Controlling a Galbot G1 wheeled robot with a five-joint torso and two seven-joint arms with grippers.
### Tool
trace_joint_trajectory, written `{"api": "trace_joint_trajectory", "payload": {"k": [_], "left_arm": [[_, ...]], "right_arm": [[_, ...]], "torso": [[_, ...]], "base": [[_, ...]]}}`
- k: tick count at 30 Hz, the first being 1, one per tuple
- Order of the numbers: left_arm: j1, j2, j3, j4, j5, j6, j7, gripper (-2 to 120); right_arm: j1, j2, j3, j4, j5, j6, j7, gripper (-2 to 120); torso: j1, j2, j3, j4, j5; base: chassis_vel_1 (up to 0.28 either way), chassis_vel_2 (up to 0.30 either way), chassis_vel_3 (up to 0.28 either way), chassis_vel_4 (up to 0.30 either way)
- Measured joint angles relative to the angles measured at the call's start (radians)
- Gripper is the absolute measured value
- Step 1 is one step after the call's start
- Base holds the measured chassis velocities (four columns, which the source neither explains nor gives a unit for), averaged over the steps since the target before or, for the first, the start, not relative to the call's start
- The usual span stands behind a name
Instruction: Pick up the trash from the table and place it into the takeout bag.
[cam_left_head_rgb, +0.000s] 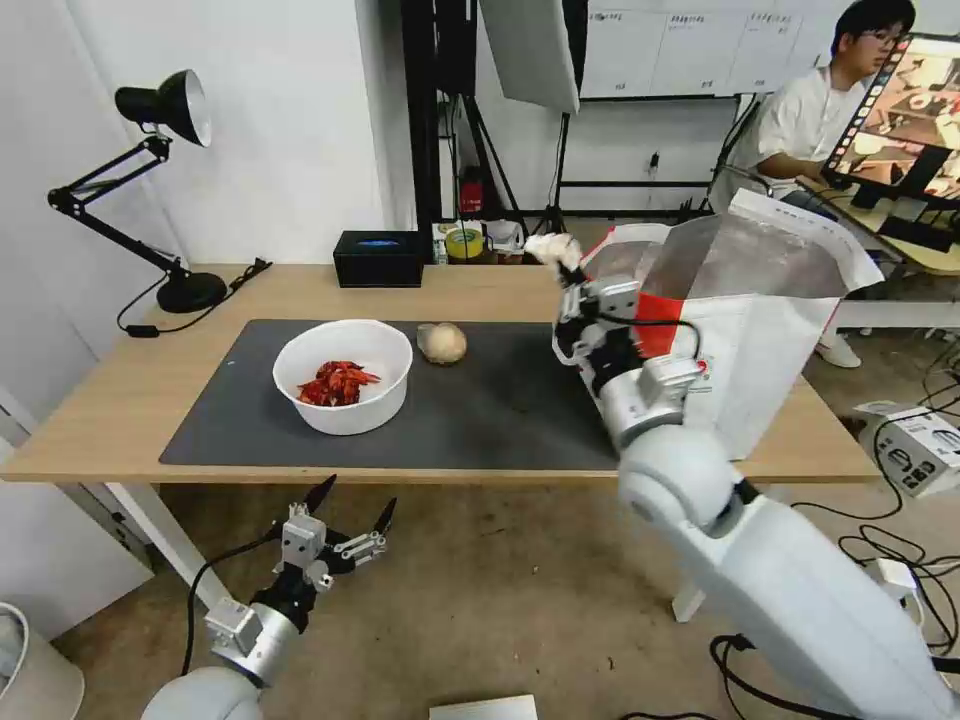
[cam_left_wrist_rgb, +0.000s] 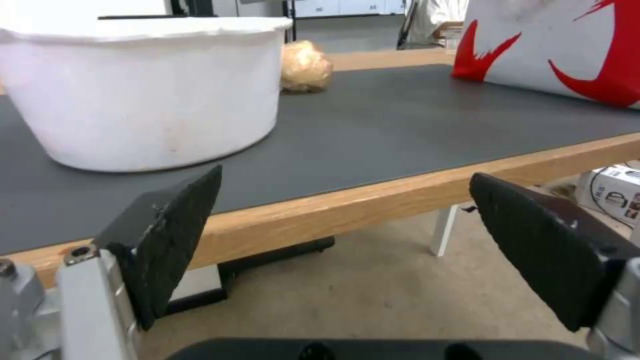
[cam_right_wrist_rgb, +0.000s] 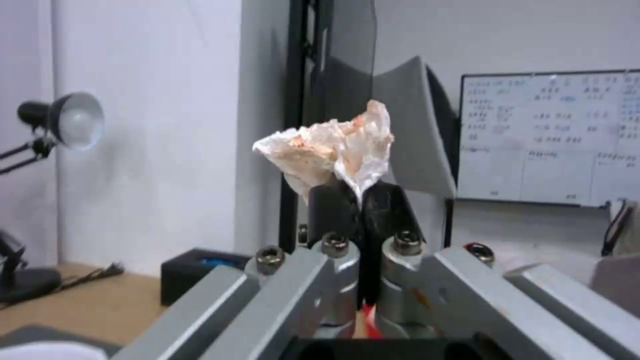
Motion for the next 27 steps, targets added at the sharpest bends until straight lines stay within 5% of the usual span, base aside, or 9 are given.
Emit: {"api": "trace_joint_trajectory", "payload": {"k": [10, 27], "left_arm": [[-0.003, -0.02, 0.02, 0.001, 0.003, 0.002, 0.0, 100], [-0.014, -0.007, 0.023, 0.004, 0.004, 0.002, 0.006, 100]], "right_arm": [[0.037, -0.094, 0.065, -0.02, 0.059, -0.003, 0.068, 0], [0.064, -0.142, 0.093, -0.08, 0.119, -0.081, 0.167, 7]], "torso": [[0.0, 0.0, 0.0, 0.0001, -0.0001], [0.0, 0.0, 0.0, 0.0001, -0.0002]], "base": [[0.0, 0.0, 0.0, 0.0], [0.0, 0.0, 0.0, 0.0]]}}
